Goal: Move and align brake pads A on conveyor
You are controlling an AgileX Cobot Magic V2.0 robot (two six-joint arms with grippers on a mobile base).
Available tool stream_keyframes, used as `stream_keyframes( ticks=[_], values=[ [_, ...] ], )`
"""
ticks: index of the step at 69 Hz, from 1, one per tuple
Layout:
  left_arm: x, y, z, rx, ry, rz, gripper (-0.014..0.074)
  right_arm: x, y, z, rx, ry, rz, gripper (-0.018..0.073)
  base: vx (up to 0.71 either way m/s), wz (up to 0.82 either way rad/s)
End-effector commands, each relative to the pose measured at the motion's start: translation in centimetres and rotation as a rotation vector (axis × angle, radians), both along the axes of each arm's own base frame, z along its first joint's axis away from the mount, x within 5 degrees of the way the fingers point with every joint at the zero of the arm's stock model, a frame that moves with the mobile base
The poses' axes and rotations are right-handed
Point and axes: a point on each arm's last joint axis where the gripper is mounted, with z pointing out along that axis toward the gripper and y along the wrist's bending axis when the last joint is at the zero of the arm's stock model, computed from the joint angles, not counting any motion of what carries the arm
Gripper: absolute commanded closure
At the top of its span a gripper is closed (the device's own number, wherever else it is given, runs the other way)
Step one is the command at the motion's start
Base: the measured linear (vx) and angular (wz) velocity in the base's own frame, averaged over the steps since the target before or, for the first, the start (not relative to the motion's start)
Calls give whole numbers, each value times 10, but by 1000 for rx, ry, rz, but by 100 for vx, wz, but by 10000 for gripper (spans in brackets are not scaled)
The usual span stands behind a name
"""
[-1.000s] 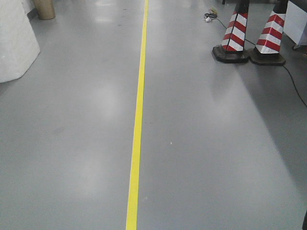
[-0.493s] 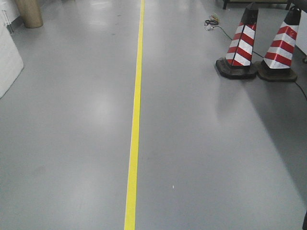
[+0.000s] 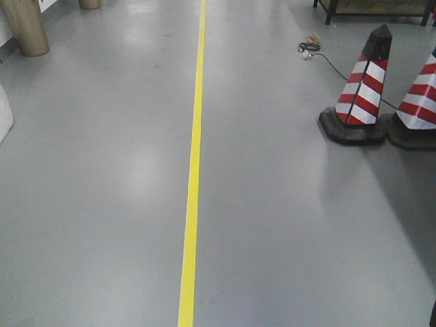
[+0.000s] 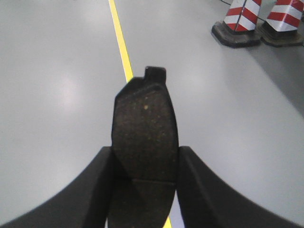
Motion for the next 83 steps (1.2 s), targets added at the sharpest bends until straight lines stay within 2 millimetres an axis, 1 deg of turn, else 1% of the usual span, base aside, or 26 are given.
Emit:
stream_keyframes(
  ticks=[1, 46, 83],
  values=[
    [3, -2, 16, -28, -105, -9, 603, 3, 1, 17, 8, -113, 3, 566, 78, 1],
    [3, -1, 14, -22, -82, -6, 603, 3, 1, 17, 8, -113, 3, 566, 74, 1],
    [3, -1, 14, -22, -83, -6, 603, 3, 1, 17, 8, -113, 3, 566, 65, -1]
  ],
)
